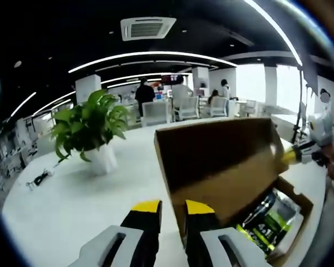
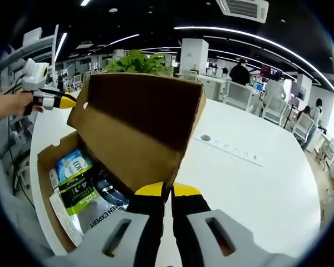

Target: Operate the shoe box by opening the lid, removing the specified soft item, and placing it in the target area until the item is outside and the box remains undamaged.

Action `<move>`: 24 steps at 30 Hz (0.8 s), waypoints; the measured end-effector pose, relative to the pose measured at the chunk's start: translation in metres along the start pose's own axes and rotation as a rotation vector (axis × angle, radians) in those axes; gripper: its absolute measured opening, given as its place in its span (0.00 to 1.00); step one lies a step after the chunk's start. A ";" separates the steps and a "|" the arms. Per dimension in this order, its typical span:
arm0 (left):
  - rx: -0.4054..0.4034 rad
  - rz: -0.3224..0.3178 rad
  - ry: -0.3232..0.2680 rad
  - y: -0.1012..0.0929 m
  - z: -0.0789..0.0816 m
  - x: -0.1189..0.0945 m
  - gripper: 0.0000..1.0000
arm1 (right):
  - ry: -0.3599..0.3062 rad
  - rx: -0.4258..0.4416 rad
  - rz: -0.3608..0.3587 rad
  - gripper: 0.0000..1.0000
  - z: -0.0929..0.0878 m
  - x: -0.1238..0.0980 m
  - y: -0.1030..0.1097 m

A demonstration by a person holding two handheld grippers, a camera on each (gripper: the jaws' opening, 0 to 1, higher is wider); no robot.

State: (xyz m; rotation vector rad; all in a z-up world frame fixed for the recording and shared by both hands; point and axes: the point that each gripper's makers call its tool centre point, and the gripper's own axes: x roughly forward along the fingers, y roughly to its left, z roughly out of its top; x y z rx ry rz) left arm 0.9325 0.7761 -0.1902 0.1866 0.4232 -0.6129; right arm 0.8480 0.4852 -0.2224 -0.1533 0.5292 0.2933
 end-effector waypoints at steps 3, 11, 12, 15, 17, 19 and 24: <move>-0.022 0.014 0.033 0.003 -0.011 0.002 0.12 | 0.006 -0.006 0.003 0.02 0.000 0.003 -0.002; -0.042 0.006 0.084 -0.001 -0.028 0.008 0.07 | 0.021 0.000 0.008 0.02 0.001 0.009 -0.006; -0.043 0.004 0.085 -0.001 -0.029 0.009 0.06 | 0.024 0.004 0.010 0.03 0.001 0.010 -0.006; -0.045 -0.003 0.092 -0.005 -0.031 0.014 0.04 | 0.031 0.011 0.014 0.03 0.001 0.013 -0.008; -0.048 0.000 0.092 -0.004 -0.032 0.016 0.03 | 0.036 0.017 0.017 0.03 0.001 0.015 -0.009; -0.053 0.003 0.092 -0.003 -0.032 0.018 0.04 | 0.042 0.031 0.021 0.03 0.001 0.017 -0.010; -0.054 0.001 0.097 -0.003 -0.032 0.023 0.04 | 0.060 0.056 0.029 0.03 -0.002 0.022 -0.012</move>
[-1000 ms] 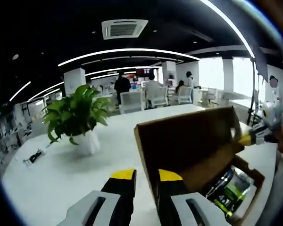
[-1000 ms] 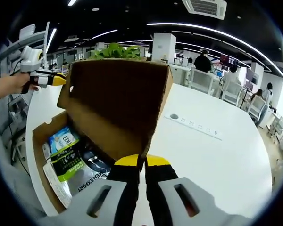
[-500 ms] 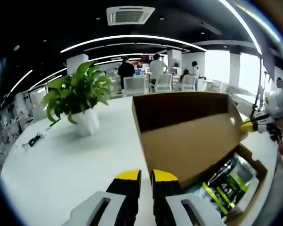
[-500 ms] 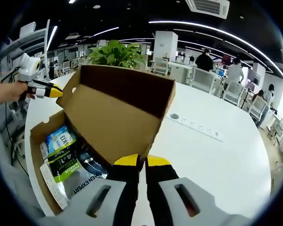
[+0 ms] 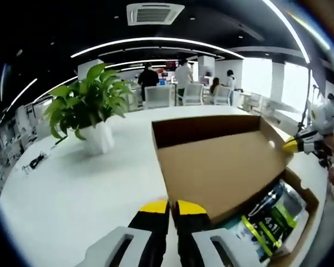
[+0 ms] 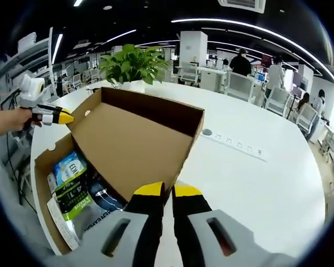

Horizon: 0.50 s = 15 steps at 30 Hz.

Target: Operate the shoe box by opening the lid, removing the specified soft item, and placing it in the target area until the item is outside and the box remains undamaged.

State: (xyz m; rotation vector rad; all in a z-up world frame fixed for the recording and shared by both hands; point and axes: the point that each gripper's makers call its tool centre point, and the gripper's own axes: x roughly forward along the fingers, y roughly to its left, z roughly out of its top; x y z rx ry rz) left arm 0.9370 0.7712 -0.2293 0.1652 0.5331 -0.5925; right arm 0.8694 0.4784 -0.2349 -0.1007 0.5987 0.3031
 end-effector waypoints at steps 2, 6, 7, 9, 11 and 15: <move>0.003 0.000 0.003 -0.001 0.000 0.002 0.04 | 0.004 0.005 0.002 0.03 -0.001 0.002 0.000; 0.006 0.000 0.010 0.003 -0.001 0.003 0.04 | 0.013 0.012 0.004 0.04 -0.003 0.009 -0.003; 0.005 0.000 0.011 0.004 -0.002 0.005 0.04 | 0.015 0.011 0.004 0.04 -0.003 0.010 -0.003; 0.007 0.000 0.015 0.006 -0.002 0.008 0.04 | 0.018 0.012 0.006 0.05 -0.005 0.012 -0.003; 0.009 -0.001 0.020 0.006 -0.002 0.010 0.04 | 0.022 0.014 0.007 0.05 -0.005 0.014 -0.003; 0.008 -0.002 0.033 0.003 -0.003 0.012 0.04 | 0.031 0.024 0.007 0.06 -0.008 0.016 -0.002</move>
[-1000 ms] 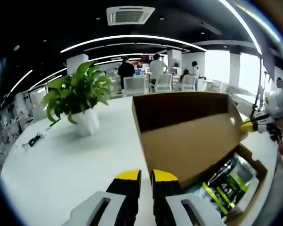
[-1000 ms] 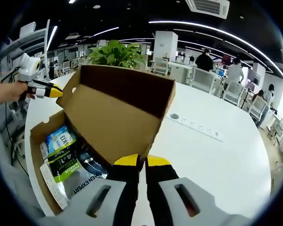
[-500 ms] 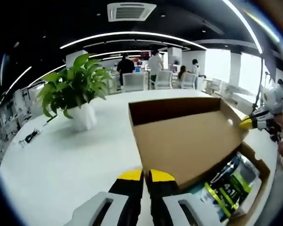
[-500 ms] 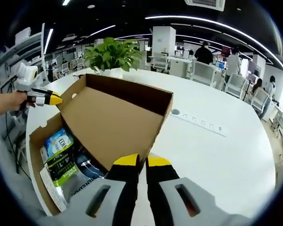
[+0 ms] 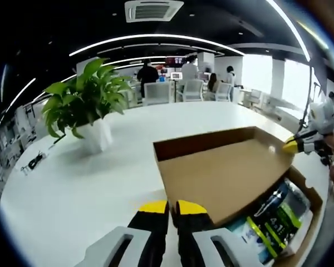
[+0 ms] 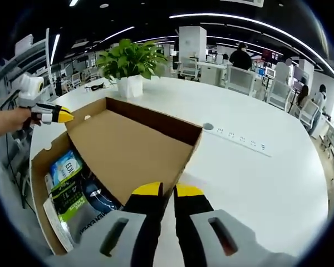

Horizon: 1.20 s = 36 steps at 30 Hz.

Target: Operate the shoe box by opening the lid, removing the specified soft item, and placing it in the target area until the item is outside and the box remains undamaged.

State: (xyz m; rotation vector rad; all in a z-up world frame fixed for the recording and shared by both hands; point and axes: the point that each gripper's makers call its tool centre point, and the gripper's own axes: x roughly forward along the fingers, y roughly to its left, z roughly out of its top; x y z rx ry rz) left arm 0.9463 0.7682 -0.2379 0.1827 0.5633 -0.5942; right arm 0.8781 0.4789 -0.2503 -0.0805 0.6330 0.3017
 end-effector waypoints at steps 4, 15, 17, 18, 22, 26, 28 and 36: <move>-0.001 0.001 0.014 -0.002 -0.001 0.002 0.04 | 0.006 0.017 -0.002 0.06 -0.003 0.002 -0.001; 0.007 0.008 0.041 -0.002 -0.006 0.010 0.05 | 0.035 0.049 -0.013 0.05 -0.008 0.007 -0.004; 0.008 0.008 0.045 -0.003 -0.006 0.009 0.05 | 0.041 0.055 -0.013 0.05 -0.009 0.007 -0.004; 0.009 0.007 0.049 -0.003 -0.006 0.010 0.05 | 0.044 0.057 -0.013 0.05 -0.009 0.008 -0.004; 0.000 0.005 0.053 0.001 -0.006 0.013 0.05 | 0.050 0.068 -0.013 0.05 -0.010 0.009 -0.004; 0.003 0.010 0.059 0.001 -0.008 0.016 0.05 | 0.052 0.076 -0.016 0.05 -0.010 0.010 -0.004; 0.010 0.013 0.060 0.001 -0.009 0.016 0.05 | 0.054 0.077 -0.016 0.05 -0.011 0.010 -0.004; -0.008 0.016 0.082 0.002 -0.009 0.018 0.05 | 0.060 0.105 -0.012 0.05 -0.010 0.012 -0.003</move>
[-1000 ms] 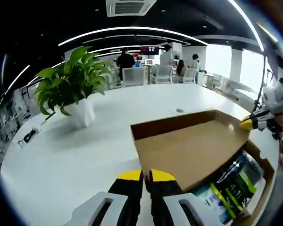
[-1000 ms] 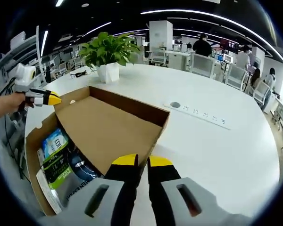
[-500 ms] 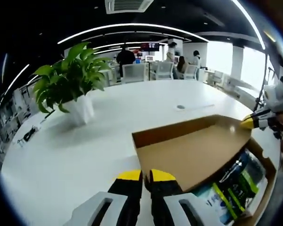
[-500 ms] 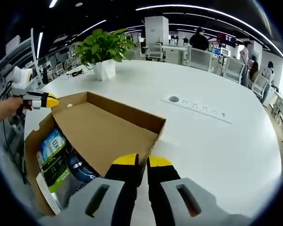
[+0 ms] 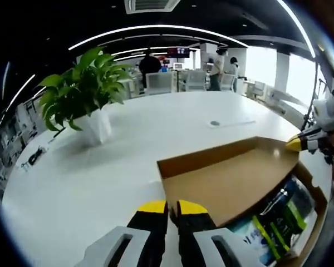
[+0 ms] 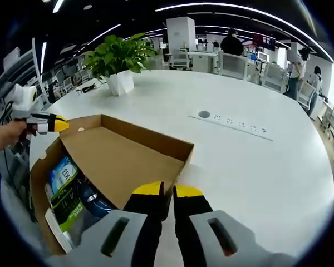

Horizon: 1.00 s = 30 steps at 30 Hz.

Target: Operate the shoe box by opening the lid, removing the specified soft item, and placing it in the target area until the item is outside and the box remains undamaged.

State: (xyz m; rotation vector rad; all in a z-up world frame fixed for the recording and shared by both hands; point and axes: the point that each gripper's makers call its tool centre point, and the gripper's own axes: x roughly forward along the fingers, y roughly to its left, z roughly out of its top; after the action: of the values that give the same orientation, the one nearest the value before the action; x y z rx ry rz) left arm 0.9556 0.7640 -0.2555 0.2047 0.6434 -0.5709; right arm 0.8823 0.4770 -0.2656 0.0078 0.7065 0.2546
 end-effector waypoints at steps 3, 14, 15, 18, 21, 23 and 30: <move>0.008 -0.001 0.016 -0.001 0.000 0.001 0.05 | 0.004 -0.004 0.002 0.05 -0.001 0.000 0.001; 0.021 -0.003 0.023 -0.001 0.001 -0.001 0.06 | -0.006 -0.031 0.006 0.07 0.003 -0.006 0.003; 0.027 -0.003 0.025 -0.001 0.001 -0.001 0.06 | -0.008 -0.038 0.006 0.08 0.003 -0.005 0.002; 0.038 -0.006 0.027 -0.002 0.002 -0.003 0.06 | -0.014 -0.054 0.006 0.09 0.004 -0.007 0.002; 0.053 -0.009 0.032 -0.003 0.002 -0.006 0.06 | -0.026 -0.064 0.006 0.09 0.006 -0.014 0.002; 0.062 -0.009 0.037 -0.003 0.002 -0.008 0.06 | -0.040 -0.048 0.013 0.11 0.008 -0.017 0.003; 0.063 -0.016 0.028 -0.009 0.008 -0.023 0.13 | -0.072 -0.040 0.042 0.17 0.015 -0.037 0.014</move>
State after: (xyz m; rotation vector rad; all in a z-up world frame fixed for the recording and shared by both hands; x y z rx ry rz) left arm 0.9396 0.7633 -0.2354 0.2670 0.6555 -0.6048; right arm 0.8615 0.4829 -0.2292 -0.0062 0.6302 0.3068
